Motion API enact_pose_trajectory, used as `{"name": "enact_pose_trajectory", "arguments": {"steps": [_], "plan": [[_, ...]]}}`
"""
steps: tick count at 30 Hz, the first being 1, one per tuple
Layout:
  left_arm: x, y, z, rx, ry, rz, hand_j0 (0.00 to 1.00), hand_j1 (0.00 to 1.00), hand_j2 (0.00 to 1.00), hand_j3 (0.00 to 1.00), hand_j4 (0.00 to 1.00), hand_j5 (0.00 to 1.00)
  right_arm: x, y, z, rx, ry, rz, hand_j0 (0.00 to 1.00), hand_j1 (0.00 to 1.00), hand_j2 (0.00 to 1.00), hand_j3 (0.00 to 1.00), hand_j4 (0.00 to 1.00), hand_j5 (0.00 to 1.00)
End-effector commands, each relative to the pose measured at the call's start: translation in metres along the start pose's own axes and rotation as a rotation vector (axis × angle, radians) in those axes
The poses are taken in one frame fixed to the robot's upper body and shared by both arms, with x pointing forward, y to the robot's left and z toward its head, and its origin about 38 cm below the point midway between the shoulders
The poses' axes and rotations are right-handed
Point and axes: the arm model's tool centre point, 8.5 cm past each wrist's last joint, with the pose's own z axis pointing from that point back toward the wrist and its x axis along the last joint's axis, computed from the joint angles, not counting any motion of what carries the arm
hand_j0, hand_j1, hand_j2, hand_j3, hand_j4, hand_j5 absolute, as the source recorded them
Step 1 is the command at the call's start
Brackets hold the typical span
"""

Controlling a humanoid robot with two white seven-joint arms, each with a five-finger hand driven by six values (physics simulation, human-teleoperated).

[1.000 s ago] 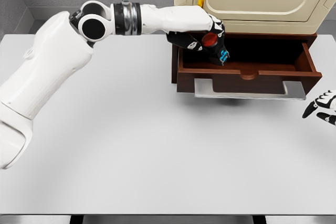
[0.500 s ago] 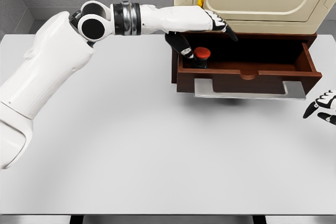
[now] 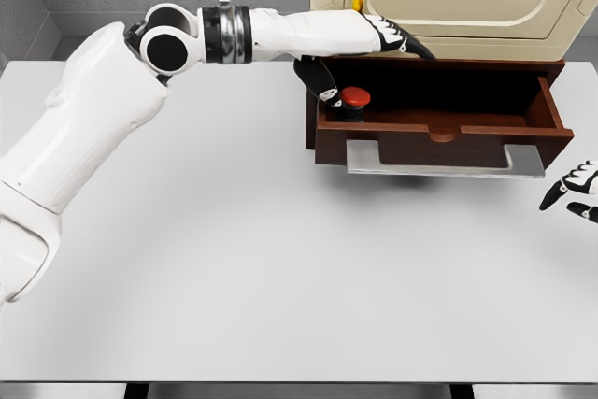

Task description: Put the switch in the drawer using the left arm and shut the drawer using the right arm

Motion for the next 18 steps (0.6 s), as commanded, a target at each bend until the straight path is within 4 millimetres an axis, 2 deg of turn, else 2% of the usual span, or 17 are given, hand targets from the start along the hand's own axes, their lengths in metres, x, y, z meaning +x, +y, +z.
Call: {"name": "enact_pose_trajectory", "arguments": {"steps": [1, 8, 11, 16, 18], "plan": [[0.012, -0.009, -0.04, -0.047, -0.004, -0.023, 1.0, 1.0, 1.0, 1.0, 1.0, 1.0, 0.0, 0.0, 0.0, -0.004, -0.001, -0.009, 0.53, 0.53, 0.53, 0.53, 0.53, 0.53], [0.027, -0.017, -0.059, -0.064, -0.053, -0.026, 1.0, 1.0, 1.0, 1.0, 1.0, 1.0, 0.0, 0.002, 0.0, -0.006, 0.0, -0.012, 0.54, 0.54, 0.54, 0.54, 0.54, 0.54], [0.037, -0.021, -0.074, -0.077, -0.087, -0.027, 1.0, 1.0, 1.0, 1.0, 1.0, 1.0, 0.0, 0.002, 0.0, -0.005, -0.001, -0.013, 0.54, 0.54, 0.54, 0.54, 0.54, 0.54], [0.054, -0.015, -0.079, -0.067, -0.134, -0.057, 1.0, 1.0, 1.0, 1.0, 1.0, 1.0, 0.0, 0.002, 0.0, -0.006, 0.0, -0.012, 0.54, 0.54, 0.54, 0.54, 0.54, 0.54], [0.062, -0.018, -0.085, -0.083, -0.158, -0.069, 1.0, 1.0, 1.0, 1.0, 1.0, 1.0, 0.0, 0.002, 0.0, -0.007, -0.001, -0.013, 0.55, 0.55, 0.55, 0.55, 0.55, 0.55]]}}
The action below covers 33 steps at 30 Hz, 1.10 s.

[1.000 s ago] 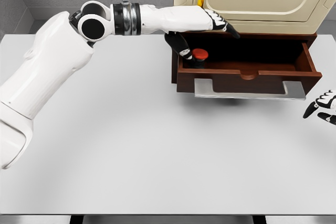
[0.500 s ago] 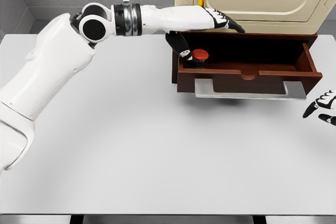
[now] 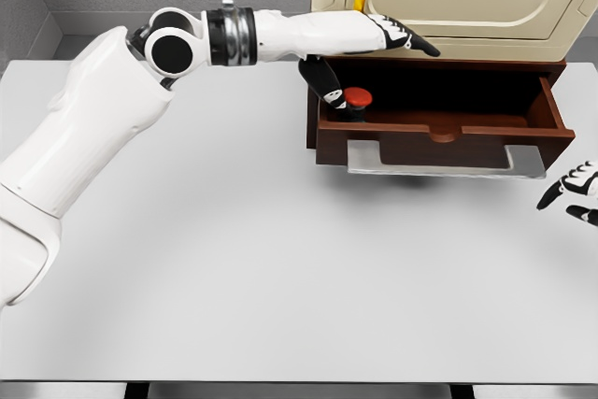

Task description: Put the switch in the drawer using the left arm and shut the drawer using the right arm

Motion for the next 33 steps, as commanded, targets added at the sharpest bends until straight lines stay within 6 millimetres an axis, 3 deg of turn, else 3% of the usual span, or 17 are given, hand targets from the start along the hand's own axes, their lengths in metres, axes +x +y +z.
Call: {"name": "enact_pose_trajectory", "arguments": {"steps": [1, 10, 15, 22, 25, 28, 30, 31, 32, 33], "plan": [[0.066, -0.023, -0.086, -0.095, -0.203, -0.112, 1.0, 1.0, 1.0, 1.0, 1.0, 1.0, 0.0, -0.001, 0.0, -0.005, -0.001, -0.005, 0.55, 0.55, 0.55, 0.55, 0.55, 0.55], [0.09, -0.02, -0.094, -0.09, -0.268, -0.149, 1.0, 1.0, 1.0, 1.0, 1.0, 1.0, 0.0, 0.001, 0.0, -0.007, -0.001, -0.01, 0.55, 0.55, 0.55, 0.55, 0.55, 0.55], [0.112, -0.007, -0.08, -0.052, -0.347, -0.168, 1.0, 1.0, 1.0, 1.0, 1.0, 1.0, 0.0, 0.0, 0.0, -0.009, -0.001, -0.01, 0.56, 0.56, 0.56, 0.56, 0.56, 0.56], [0.117, -0.003, -0.077, -0.033, -0.375, -0.146, 1.0, 1.0, 1.0, 1.0, 1.0, 1.0, 0.0, 0.001, 0.0, -0.008, 0.0, -0.011, 0.57, 0.57, 0.57, 0.57, 0.57, 0.57], [0.11, 0.007, -0.05, -0.012, -0.373, -0.126, 1.0, 1.0, 1.0, 1.0, 1.0, 1.0, 0.0, 0.001, 0.0, -0.009, 0.0, -0.011, 0.57, 0.57, 0.57, 0.57, 0.57, 0.57], [0.087, 0.017, -0.003, 0.003, -0.308, -0.103, 1.0, 1.0, 1.0, 1.0, 1.0, 1.0, 0.0, 0.0, 0.001, -0.008, 0.002, -0.009, 0.57, 0.57, 0.57, 0.57, 0.57, 0.57], [0.11, 0.038, 0.01, -0.006, -0.341, -0.198, 1.0, 1.0, 1.0, 1.0, 1.0, 1.0, 0.0, 0.0, 0.001, -0.008, 0.002, -0.009, 0.57, 0.57, 0.57, 0.57, 0.57, 0.57], [0.095, 0.04, 0.039, -0.022, -0.269, -0.215, 1.0, 1.0, 1.0, 1.0, 1.0, 1.0, 0.0, 0.0, 0.001, -0.008, 0.002, -0.009, 0.57, 0.57, 0.57, 0.57, 0.57, 0.57], [0.088, 0.041, 0.052, -0.021, -0.241, -0.2, 1.0, 1.0, 1.0, 1.0, 1.0, 1.0, 0.0, 0.002, 0.001, -0.007, 0.002, -0.012, 0.57, 0.57, 0.57, 0.57, 0.57, 0.57], [0.088, 0.023, 0.045, -0.049, -0.288, -0.105, 1.0, 1.0, 1.0, 1.0, 1.0, 1.0, 0.0, 0.001, 0.001, -0.006, 0.002, -0.011, 0.57, 0.57, 0.57, 0.57, 0.57, 0.57]]}}
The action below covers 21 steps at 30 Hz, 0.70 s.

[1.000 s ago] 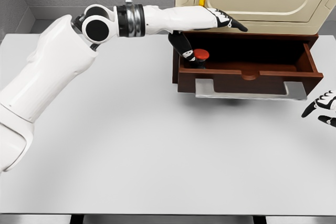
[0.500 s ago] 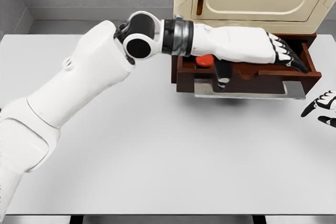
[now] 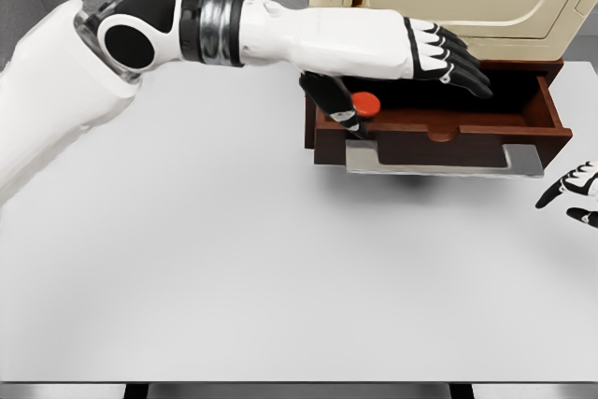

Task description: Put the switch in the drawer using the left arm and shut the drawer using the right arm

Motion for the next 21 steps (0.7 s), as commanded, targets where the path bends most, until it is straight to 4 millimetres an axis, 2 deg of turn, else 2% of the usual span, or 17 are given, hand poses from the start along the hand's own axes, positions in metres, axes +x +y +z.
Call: {"name": "enact_pose_trajectory", "arguments": {"steps": [1, 2, 3, 4, 5, 7, 9, 11, 13, 15, 17, 21], "plan": [[0.008, -0.029, 0.013, -0.018, -0.057, 0.178, 1.0, 1.0, 1.0, 1.0, 1.0, 1.0, 0.0, -0.001, 0.0, -0.004, -0.001, -0.005, 0.57, 0.57, 0.57, 0.57, 0.57, 0.57], [0.02, -0.041, 0.02, -0.006, -0.111, 0.29, 1.0, 1.0, 1.0, 1.0, 1.0, 1.0, 0.0, -0.001, 0.0, -0.003, -0.001, -0.005, 0.57, 0.57, 0.57, 0.57, 0.57, 0.57], [0.04, -0.05, 0.039, 0.027, -0.168, 0.442, 1.0, 1.0, 1.0, 1.0, 1.0, 1.0, 0.0, -0.001, 0.0, -0.004, -0.001, -0.005, 0.57, 0.57, 0.57, 0.57, 0.57, 0.57], [0.052, -0.054, 0.059, 0.072, -0.192, 0.565, 1.0, 1.0, 1.0, 1.0, 1.0, 1.0, 0.0, -0.001, 0.0, -0.004, -0.001, -0.005, 0.57, 0.57, 0.57, 0.57, 0.57, 0.57], [0.055, -0.048, 0.07, 0.112, -0.196, 0.611, 1.0, 1.0, 1.0, 1.0, 1.0, 1.0, 0.0, -0.001, 0.0, -0.004, -0.001, -0.005, 0.57, 0.57, 0.57, 0.57, 0.57, 0.57], [0.057, -0.031, 0.072, 0.125, -0.203, 0.591, 1.0, 1.0, 1.0, 1.0, 1.0, 1.0, 0.0, -0.001, 0.0, -0.004, -0.001, -0.005, 0.57, 0.57, 0.57, 0.57, 0.57, 0.57], [0.047, -0.018, 0.071, 0.111, -0.097, 0.69, 1.0, 1.0, 1.0, 1.0, 1.0, 1.0, 0.0, 0.0, 0.0, -0.002, -0.001, -0.007, 0.57, 0.57, 0.57, 0.57, 0.57, 0.57], [0.038, -0.025, 0.066, 0.062, 0.003, 0.782, 1.0, 1.0, 1.0, 1.0, 1.0, 1.0, 0.0, 0.001, 0.0, 0.001, 0.0, -0.008, 0.57, 0.57, 0.57, 0.57, 0.57, 0.57], [0.031, -0.022, 0.044, -0.032, 0.122, 0.86, 1.0, 1.0, 1.0, 1.0, 1.0, 1.0, 0.0, 0.001, 0.0, 0.001, 0.0, -0.008, 0.57, 0.57, 0.57, 0.57, 0.57, 0.57], [0.02, -0.028, 0.048, -0.028, 0.251, 0.906, 1.0, 1.0, 1.0, 1.0, 1.0, 1.0, 0.0, 0.001, 0.0, -0.001, 0.0, -0.008, 0.57, 0.57, 0.57, 0.57, 0.57, 0.57], [0.019, -0.026, 0.048, -0.01, 0.263, 0.902, 1.0, 1.0, 1.0, 1.0, 1.0, 1.0, 0.0, 0.001, 0.0, -0.001, 0.0, -0.008, 0.57, 0.57, 0.57, 0.57, 0.57, 0.57], [0.016, -0.003, 0.055, -0.014, 0.358, 0.922, 1.0, 1.0, 1.0, 1.0, 1.0, 1.0, 0.0, 0.001, 0.0, 0.001, 0.0, -0.008, 0.57, 0.57, 0.57, 0.57, 0.57, 0.57]]}}
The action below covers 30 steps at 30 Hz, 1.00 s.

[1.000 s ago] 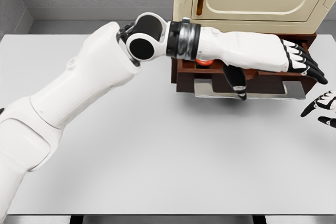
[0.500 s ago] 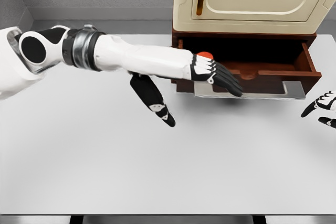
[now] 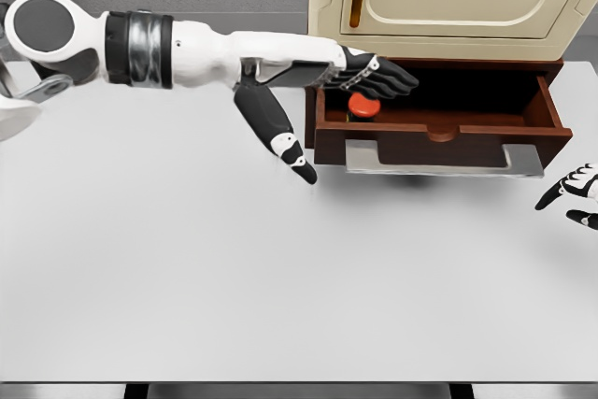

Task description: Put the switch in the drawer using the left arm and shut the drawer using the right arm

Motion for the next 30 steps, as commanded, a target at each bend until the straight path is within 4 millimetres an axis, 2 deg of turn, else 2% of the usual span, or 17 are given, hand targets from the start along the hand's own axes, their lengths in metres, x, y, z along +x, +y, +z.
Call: {"name": "enact_pose_trajectory", "arguments": {"steps": [1, 11, 15, 20, 23, 30], "plan": [[-0.001, 0.005, 0.002, 0.018, 0.064, 0.05, 1.0, 1.0, 1.0, 1.0, 1.0, 1.0, 0.0, -0.001, 0.0, -0.004, -0.001, -0.005, 0.57, 0.57, 0.57, 0.57, 0.57, 0.57], [-0.018, 0.005, 0.0, 0.06, 0.132, 0.118, 1.0, 1.0, 1.0, 1.0, 1.0, 1.0, 0.0, -0.001, 0.0, -0.004, -0.001, -0.005, 0.57, 0.57, 0.57, 0.57, 0.57, 0.57], [-0.031, 0.017, -0.01, 0.083, 0.14, 0.153, 1.0, 1.0, 1.0, 1.0, 1.0, 1.0, 0.0, -0.001, 0.0, -0.004, -0.001, -0.005, 0.57, 0.57, 0.57, 0.57, 0.57, 0.57], [-0.036, 0.011, -0.015, 0.066, 0.147, 0.162, 1.0, 1.0, 1.0, 1.0, 1.0, 1.0, 0.0, -0.001, 0.0, -0.004, -0.001, -0.005, 0.57, 0.57, 0.57, 0.57, 0.57, 0.57], [-0.045, 0.005, -0.017, 0.052, 0.164, 0.179, 1.0, 1.0, 1.0, 1.0, 1.0, 1.0, 0.0, 0.0, 0.0, -0.002, -0.001, -0.006, 0.57, 0.57, 0.57, 0.57, 0.57, 0.57], [-0.056, 0.01, -0.013, 0.077, 0.193, 0.188, 1.0, 1.0, 1.0, 1.0, 1.0, 1.0, 0.0, -0.001, 0.0, -0.003, -0.001, -0.005, 0.57, 0.57, 0.57, 0.57, 0.57, 0.57]]}}
